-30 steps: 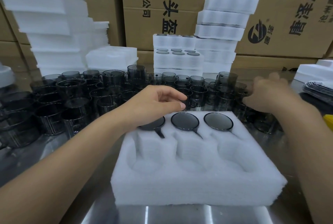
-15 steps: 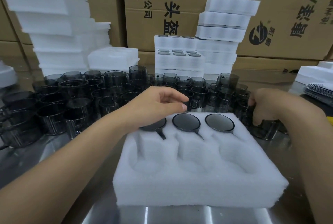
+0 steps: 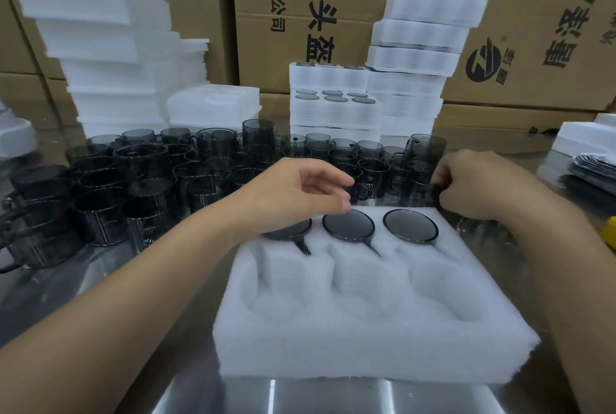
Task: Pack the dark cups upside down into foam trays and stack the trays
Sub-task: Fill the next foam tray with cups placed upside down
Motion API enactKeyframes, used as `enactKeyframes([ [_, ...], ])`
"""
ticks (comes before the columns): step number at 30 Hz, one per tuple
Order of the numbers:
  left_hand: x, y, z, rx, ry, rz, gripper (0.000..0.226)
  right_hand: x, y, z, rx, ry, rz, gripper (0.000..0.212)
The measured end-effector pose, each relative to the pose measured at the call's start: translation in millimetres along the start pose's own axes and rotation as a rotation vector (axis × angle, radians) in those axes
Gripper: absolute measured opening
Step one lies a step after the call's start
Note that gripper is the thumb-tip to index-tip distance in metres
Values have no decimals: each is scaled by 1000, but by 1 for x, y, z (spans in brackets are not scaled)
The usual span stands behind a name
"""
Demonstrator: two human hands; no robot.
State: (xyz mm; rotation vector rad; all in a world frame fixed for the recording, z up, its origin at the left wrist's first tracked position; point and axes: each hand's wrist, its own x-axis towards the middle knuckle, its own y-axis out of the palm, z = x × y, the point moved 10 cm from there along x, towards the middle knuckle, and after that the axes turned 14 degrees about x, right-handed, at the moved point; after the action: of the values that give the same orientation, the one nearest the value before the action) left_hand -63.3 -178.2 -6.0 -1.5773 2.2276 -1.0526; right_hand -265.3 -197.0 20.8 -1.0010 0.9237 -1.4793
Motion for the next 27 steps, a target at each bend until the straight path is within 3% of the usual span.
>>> enactKeyframes([
  [5,-3,9,-7,109,105,159,48,-9,-31,18,234,-169,-326,28],
  [8,-9,14,-8,180,128,267,58,-18,-38,33,398,-285,-408,26],
  [14,-10,4,5,412,31,280,55,-27,-38,47,502,-402,-449,23],
  [17,-9,3,12,400,-31,259,55,-29,-38,52,585,-447,-431,23],
  [27,-3,1,5,372,26,99,40,-37,-27,71,677,-553,-308,28],
])
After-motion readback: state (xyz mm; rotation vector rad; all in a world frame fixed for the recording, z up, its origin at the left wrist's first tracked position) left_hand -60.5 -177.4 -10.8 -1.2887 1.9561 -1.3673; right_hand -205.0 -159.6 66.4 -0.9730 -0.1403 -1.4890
